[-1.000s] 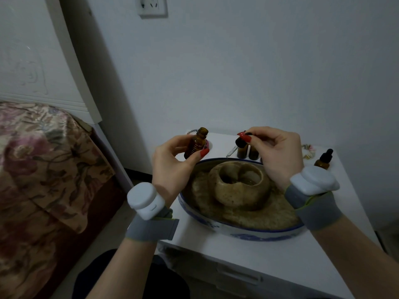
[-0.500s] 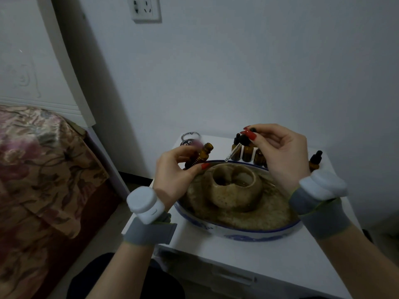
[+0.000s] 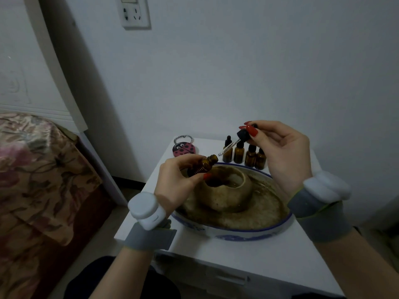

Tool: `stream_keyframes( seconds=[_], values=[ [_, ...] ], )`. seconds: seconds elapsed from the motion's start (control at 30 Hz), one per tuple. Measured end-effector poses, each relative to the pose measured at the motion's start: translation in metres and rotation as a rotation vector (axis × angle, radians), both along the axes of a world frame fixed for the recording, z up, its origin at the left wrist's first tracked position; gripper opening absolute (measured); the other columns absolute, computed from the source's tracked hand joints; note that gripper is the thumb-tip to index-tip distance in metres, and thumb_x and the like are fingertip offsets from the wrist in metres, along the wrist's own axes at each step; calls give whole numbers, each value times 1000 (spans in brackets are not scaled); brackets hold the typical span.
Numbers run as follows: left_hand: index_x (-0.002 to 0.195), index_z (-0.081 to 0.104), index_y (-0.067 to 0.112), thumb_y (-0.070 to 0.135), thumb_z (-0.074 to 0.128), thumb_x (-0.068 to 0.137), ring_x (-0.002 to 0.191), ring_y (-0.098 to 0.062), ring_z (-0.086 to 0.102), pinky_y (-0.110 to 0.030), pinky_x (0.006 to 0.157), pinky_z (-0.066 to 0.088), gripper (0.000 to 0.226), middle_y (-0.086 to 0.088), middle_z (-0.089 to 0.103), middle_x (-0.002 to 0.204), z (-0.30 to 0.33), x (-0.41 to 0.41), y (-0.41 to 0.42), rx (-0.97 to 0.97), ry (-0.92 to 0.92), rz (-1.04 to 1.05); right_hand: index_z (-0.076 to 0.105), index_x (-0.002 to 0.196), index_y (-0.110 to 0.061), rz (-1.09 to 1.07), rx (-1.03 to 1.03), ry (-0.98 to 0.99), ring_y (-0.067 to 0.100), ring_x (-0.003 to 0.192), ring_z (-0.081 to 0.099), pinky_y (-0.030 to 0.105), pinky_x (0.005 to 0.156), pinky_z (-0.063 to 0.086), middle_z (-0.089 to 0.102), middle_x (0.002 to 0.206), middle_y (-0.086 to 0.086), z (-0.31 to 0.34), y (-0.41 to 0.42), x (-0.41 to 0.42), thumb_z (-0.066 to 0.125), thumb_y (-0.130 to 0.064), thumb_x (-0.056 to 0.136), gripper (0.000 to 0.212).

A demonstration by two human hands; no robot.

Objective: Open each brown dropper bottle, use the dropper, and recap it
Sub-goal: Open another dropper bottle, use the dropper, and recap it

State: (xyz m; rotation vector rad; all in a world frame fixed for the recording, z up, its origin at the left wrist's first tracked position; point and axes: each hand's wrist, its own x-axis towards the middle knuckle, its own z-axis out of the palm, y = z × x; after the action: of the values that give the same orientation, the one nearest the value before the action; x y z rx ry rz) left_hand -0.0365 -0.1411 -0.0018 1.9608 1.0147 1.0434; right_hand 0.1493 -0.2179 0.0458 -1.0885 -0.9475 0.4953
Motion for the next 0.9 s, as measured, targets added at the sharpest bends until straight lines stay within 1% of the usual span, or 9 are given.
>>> stream_keyframes(
  seconds=[0.17, 0.43, 0.5, 0.6, 0.7, 0.77, 0.9],
  values=[
    [106, 71, 28, 12, 80, 75, 99, -7, 64, -35, 97, 52, 36, 11, 72, 99, 1, 2, -1, -19, 5, -18, 72, 97, -12, -3, -10, 1, 16, 89, 72, 24, 81, 57, 76, 93, 0, -3, 1, 1, 68, -7, 86, 13],
    [109, 72, 23, 14, 80, 74, 103, -13, 64, -40, 100, 49, 36, 7, 72, 102, 2, 2, -2, -39, 8, -47, 71, 100, -9, 3, -51, -30, 16, 91, 71, 26, 85, 56, 74, 96, 3, -5, 0, -3, 67, -7, 86, 15],
    [109, 72, 23, 16, 80, 74, 104, -12, 64, -38, 100, 48, 36, 7, 72, 103, 4, 3, -3, -42, 15, -66, 71, 100, -8, 10, -60, -41, 16, 90, 71, 25, 84, 56, 74, 96, 5, -6, -1, -6, 67, -6, 86, 16],
    [110, 72, 22, 19, 80, 74, 104, -9, 64, -30, 99, 48, 37, 7, 72, 104, 5, 3, -5, -45, 22, -91, 71, 96, -8, 41, -59, -33, 14, 82, 71, 18, 74, 56, 74, 92, 6, -7, -1, -12, 67, -3, 85, 13],
    [110, 72, 21, 18, 80, 74, 102, -8, 65, -22, 96, 48, 37, 7, 72, 103, 6, 3, -6, -44, 16, -97, 71, 89, -15, 77, -64, -41, 10, 80, 70, 15, 71, 53, 74, 86, 0, -9, 0, -18, 67, -2, 84, 15],
    [110, 72, 20, 18, 80, 74, 101, -7, 65, -18, 94, 48, 37, 7, 73, 103, 7, 3, -7, -43, 10, -96, 71, 87, -18, 96, -72, -50, 9, 83, 69, 16, 74, 54, 73, 87, -1, -10, 0, -20, 68, -2, 84, 17],
    [108, 72, 18, 15, 82, 72, 99, -7, 66, -23, 95, 50, 37, 5, 73, 101, 8, 5, -8, -38, -12, -97, 71, 89, -21, 110, -93, -92, 13, 90, 70, 24, 85, 56, 74, 93, 0, -15, 1, -22, 68, -2, 83, 20]
  ],
)
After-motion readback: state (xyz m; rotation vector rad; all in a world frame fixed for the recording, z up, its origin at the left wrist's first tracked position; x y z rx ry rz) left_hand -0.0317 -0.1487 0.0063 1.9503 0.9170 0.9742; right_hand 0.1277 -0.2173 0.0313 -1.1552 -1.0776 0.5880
